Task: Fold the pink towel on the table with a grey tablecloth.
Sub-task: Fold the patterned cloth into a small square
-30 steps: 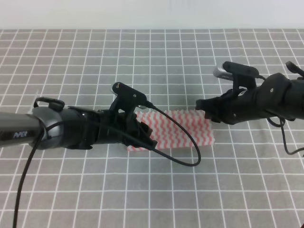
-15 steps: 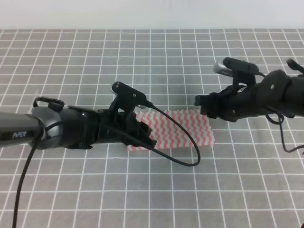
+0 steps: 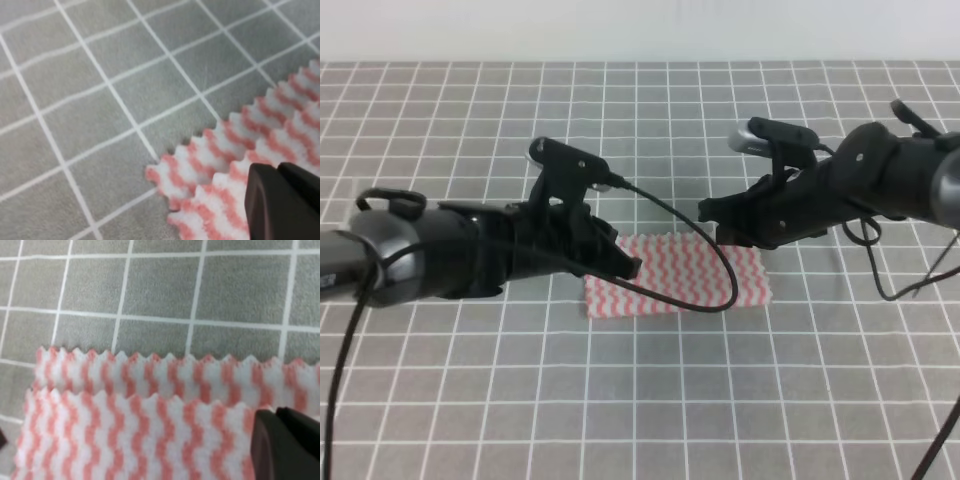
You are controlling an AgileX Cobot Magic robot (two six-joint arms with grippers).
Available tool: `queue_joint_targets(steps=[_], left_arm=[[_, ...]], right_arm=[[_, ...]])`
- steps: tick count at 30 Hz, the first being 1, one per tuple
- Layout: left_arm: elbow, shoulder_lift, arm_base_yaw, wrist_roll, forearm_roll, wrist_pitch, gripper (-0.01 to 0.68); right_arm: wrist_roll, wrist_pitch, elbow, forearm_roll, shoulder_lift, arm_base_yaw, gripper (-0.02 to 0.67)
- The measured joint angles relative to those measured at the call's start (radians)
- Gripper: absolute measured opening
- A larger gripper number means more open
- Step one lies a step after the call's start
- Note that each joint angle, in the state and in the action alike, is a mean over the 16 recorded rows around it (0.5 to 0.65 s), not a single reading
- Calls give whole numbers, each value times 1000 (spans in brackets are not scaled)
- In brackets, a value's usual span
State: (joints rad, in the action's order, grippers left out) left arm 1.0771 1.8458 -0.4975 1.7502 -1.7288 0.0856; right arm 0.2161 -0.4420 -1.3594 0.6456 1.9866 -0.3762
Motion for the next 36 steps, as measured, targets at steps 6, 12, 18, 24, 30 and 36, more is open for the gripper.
queue_joint_targets(steps=[6, 12, 18, 24, 30, 36], left_arm=[[3, 19, 1, 0, -7, 12, 2], [7, 28, 3, 10, -14, 22, 0], [11, 14, 17, 12, -16, 43, -1], [14, -30, 39, -30, 5, 102, -1], [15, -80, 57, -184, 122, 192, -1], [15, -107, 60, -438, 361, 282, -1]], right_arm=[[1, -7, -39, -3, 50, 4, -14], [1, 10, -49, -5, 82, 10, -15], [2, 15, -63, -7, 98, 16, -15], [14, -35, -96, -17, 99, 18, -15], [25, -138, -130, -48, 83, 19, -15], [31, -233, -136, -90, 28, 20, -15]])
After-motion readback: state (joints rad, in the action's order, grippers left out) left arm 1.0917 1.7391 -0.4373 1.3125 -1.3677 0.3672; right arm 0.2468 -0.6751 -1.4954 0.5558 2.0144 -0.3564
